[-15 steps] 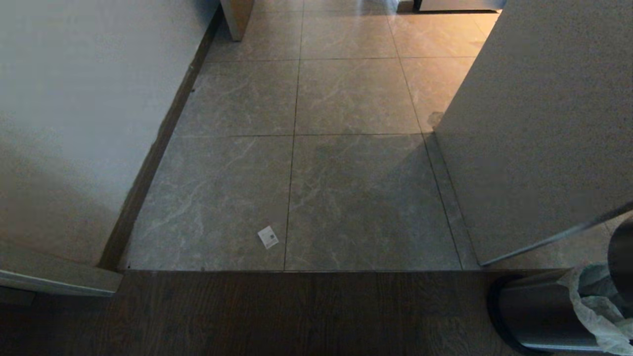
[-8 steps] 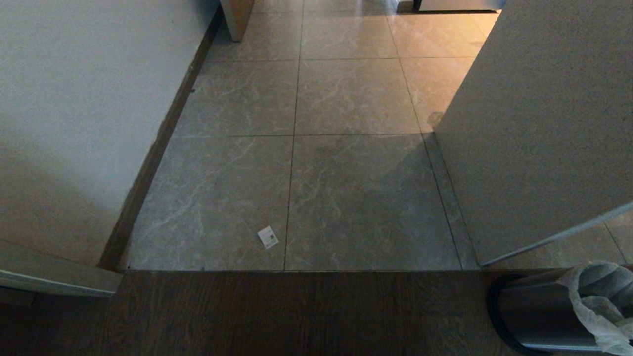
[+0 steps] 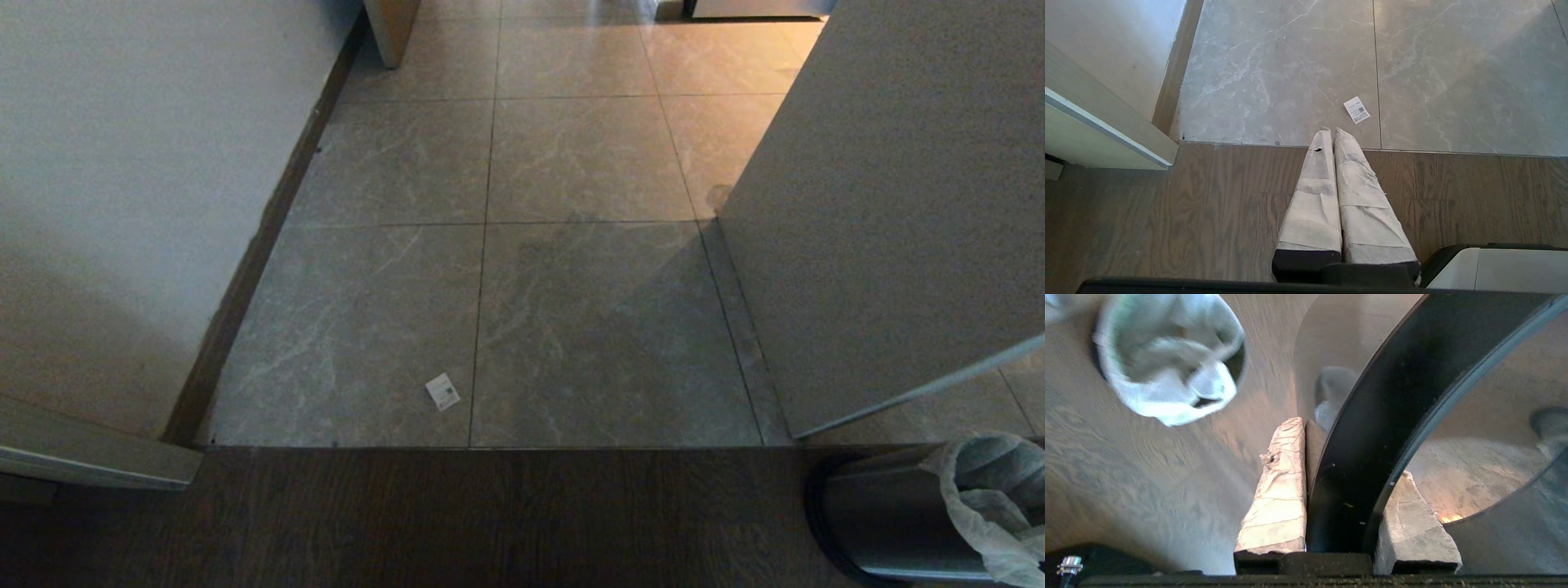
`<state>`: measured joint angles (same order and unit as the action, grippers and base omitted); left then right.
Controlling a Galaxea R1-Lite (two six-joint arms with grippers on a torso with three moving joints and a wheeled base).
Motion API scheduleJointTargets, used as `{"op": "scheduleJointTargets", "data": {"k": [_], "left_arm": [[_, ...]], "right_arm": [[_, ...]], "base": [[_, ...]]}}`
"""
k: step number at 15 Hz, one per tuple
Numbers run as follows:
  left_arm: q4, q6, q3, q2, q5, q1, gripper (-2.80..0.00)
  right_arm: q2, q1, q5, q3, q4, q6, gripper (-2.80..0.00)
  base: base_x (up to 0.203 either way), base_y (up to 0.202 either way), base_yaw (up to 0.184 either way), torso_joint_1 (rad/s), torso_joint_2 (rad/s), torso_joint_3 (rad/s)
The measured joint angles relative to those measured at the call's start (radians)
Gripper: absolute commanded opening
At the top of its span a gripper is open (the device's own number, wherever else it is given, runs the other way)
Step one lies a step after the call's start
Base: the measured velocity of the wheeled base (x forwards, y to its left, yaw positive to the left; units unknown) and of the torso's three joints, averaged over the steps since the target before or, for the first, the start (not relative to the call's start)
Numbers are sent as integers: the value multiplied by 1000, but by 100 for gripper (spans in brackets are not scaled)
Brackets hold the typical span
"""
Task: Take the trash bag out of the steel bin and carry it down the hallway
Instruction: Place the outer trash can on the ground
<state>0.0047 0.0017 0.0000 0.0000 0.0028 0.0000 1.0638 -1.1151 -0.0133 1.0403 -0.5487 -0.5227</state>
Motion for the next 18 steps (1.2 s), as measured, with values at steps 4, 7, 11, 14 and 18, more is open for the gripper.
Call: {"op": "scheduleJointTargets", "data": {"k": [4,7,11,14,18], "left_arm": [[0,0,0,0,0,0,-280],[0,0,0,0,0,0,-280],[0,0,0,0,0,0,-280],[0,-1,0,0,0,0,-280],[0,0,0,0,0,0,-280]], "right_arm": [[205,-92,-86,97,5,-12,-280],[392,-189,-244,241,5,-13,-280],[645,-306,-438,480,-4,-8,-280],[783,-355,-512,583,-11,-8,-280],[933,-366,-576,657,7,28,-280]], "base": [[0,0,0,0,0,0],[0,0,0,0,0,0],[0,0,0,0,0,0],[0,0,0,0,0,0],[0,0,0,0,0,0]]}}
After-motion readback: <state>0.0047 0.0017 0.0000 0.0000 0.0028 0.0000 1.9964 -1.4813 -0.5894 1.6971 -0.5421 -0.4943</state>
